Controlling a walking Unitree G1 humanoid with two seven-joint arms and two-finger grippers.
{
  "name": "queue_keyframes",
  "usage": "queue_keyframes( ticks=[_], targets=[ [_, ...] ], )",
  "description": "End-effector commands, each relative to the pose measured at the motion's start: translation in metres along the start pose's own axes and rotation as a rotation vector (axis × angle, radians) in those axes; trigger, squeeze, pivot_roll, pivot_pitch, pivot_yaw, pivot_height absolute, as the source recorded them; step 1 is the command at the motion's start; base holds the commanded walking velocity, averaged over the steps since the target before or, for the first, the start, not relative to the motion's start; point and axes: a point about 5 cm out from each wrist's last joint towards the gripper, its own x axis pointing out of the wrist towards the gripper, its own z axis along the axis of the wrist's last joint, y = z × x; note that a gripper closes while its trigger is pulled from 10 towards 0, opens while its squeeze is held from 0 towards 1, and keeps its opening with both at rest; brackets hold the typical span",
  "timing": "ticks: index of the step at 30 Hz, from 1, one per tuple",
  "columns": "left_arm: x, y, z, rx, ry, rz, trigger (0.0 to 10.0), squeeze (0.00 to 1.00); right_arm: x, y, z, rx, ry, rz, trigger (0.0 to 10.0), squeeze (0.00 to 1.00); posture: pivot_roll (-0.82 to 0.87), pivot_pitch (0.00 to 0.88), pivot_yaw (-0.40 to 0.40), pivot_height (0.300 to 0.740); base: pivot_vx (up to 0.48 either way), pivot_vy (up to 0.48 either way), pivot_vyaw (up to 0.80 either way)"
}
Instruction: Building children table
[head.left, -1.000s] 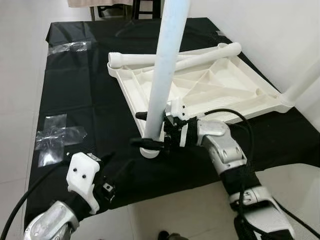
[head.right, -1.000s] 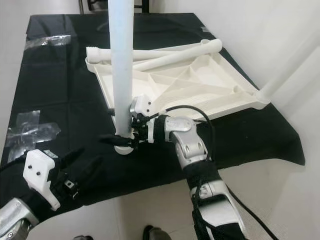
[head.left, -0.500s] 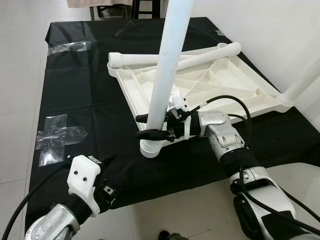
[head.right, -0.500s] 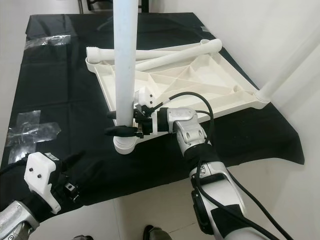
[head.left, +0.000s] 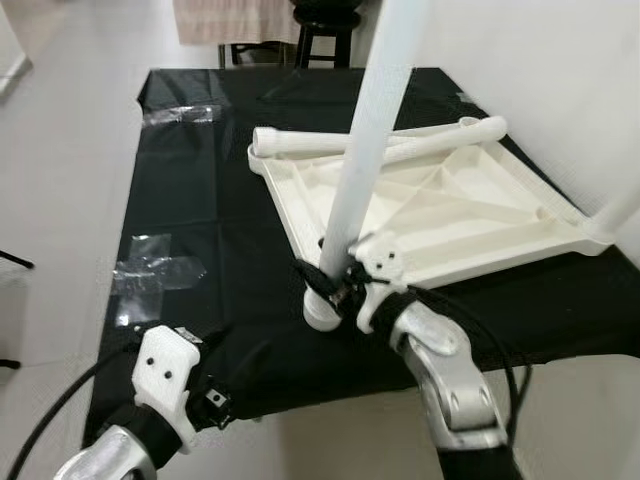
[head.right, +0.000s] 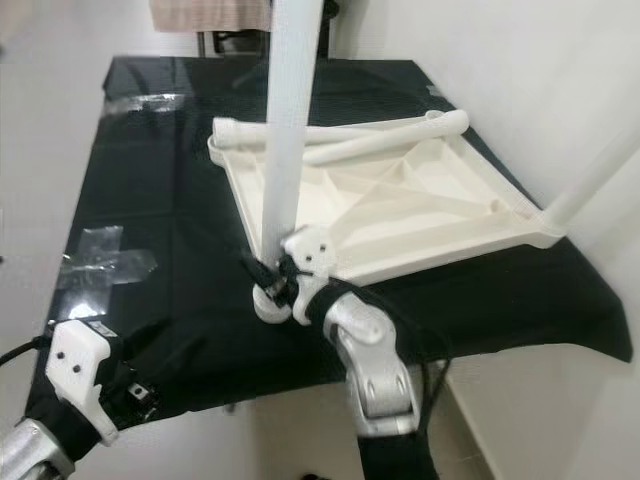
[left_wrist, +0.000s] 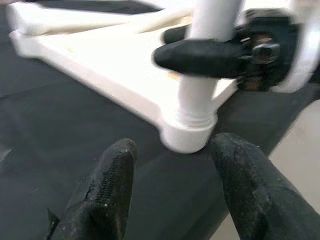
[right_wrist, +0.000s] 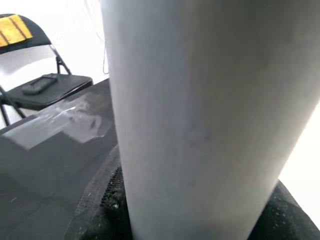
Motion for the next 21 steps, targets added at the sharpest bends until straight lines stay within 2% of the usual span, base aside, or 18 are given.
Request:
queue_keyframes(
  ticks=[1, 3, 4, 5, 6, 7, 8, 10, 12, 16, 17, 18, 21],
  targets=[
    [0.001, -0.001, -0.004, -0.011, 0.018, -0.015, 10.0, 0.00, -0.003, -0.003, -0.041, 0.038, 0.213, 0.002, 0.0, 0.00, 0.15, 0.216, -0.117, 0.740, 0.000, 0.000, 0.00],
    [0.001, -0.001, -0.004, -0.009, 0.015, -0.011, 10.0, 0.00, 0.000, -0.008, -0.040, 0.041, 0.211, -0.008, 0.0, 0.00, 0.15, 0.216, -0.117, 0.740, 0.000, 0.000, 0.00],
    [0.001, 0.001, -0.003, -0.005, 0.013, -0.005, 10.0, 0.00, 0.005, -0.012, -0.038, 0.032, 0.209, -0.012, 9.3, 0.00, 0.15, 0.209, -0.122, 0.740, 0.000, 0.000, 0.00],
    [0.001, 0.001, -0.003, -0.005, 0.013, -0.005, 10.0, 0.00, 0.005, -0.012, -0.038, 0.032, 0.209, -0.012, 9.3, 0.00, 0.15, 0.209, -0.122, 0.740, 0.000, 0.000, 0.00],
    [0.002, 0.002, -0.003, -0.002, 0.011, 0.000, 10.0, 0.00, 0.011, -0.016, -0.031, 0.046, 0.183, -0.010, 10.0, 0.00, 0.15, 0.207, -0.120, 0.740, 0.000, 0.000, 0.00],
    [0.002, 0.003, -0.003, 0.000, 0.009, 0.000, 10.0, 0.00, 0.020, -0.017, -0.019, 0.100, 0.123, 0.064, 10.0, 1.00, 0.14, 0.204, -0.118, 0.740, 0.000, 0.000, 0.00],
    [0.002, 0.003, -0.003, 0.000, 0.009, 0.000, 10.0, 0.00, 0.020, -0.017, -0.019, 0.100, 0.123, 0.064, 10.0, 1.00, 0.14, 0.204, -0.118, 0.740, 0.000, 0.000, 0.00],
    [0.004, 0.003, -0.002, 0.002, 0.005, -0.005, 10.0, 0.00, 0.029, -0.014, 0.005, 0.140, 0.025, 0.189, 10.0, 1.00, 0.14, 0.196, -0.118, 0.740, 0.000, 0.000, 0.00],
    [0.005, 0.002, -0.002, 0.002, 0.002, -0.008, 10.0, 0.00, 0.030, -0.011, 0.022, 0.089, -0.054, 0.309, 10.0, 1.00, 0.14, 0.197, -0.118, 0.740, 0.000, 0.000, 0.00],
    [0.005, 0.002, -0.002, 0.002, 0.002, -0.009, 10.0, 0.00, 0.030, -0.010, 0.026, 0.073, -0.071, 0.341, 10.0, 1.00, 0.14, 0.197, -0.118, 0.740, 0.000, 0.000, 0.00],
    [0.005, 0.002, -0.002, 0.002, 0.001, -0.009, 10.0, 0.00, 0.030, -0.009, 0.029, 0.036, -0.083, 0.400, 10.0, 0.00, 0.14, 0.196, -0.119, 0.740, 0.000, 0.000, 0.00],
    [0.005, 0.002, -0.002, 0.002, 0.000, -0.009, 10.0, 0.00, 0.032, -0.010, 0.034, -0.003, -0.102, 0.555, 10.0, 0.00, 0.15, 0.196, -0.119, 0.740, 0.000, 0.000, 0.00],
    [0.005, 0.001, -0.001, 0.002, 0.001, -0.008, 10.0, 0.00, 0.035, -0.010, 0.038, -0.058, -0.105, 0.703, 10.0, 0.00, 0.16, 0.197, -0.120, 0.740, 0.000, 0.000, 0.00]
  ],
)
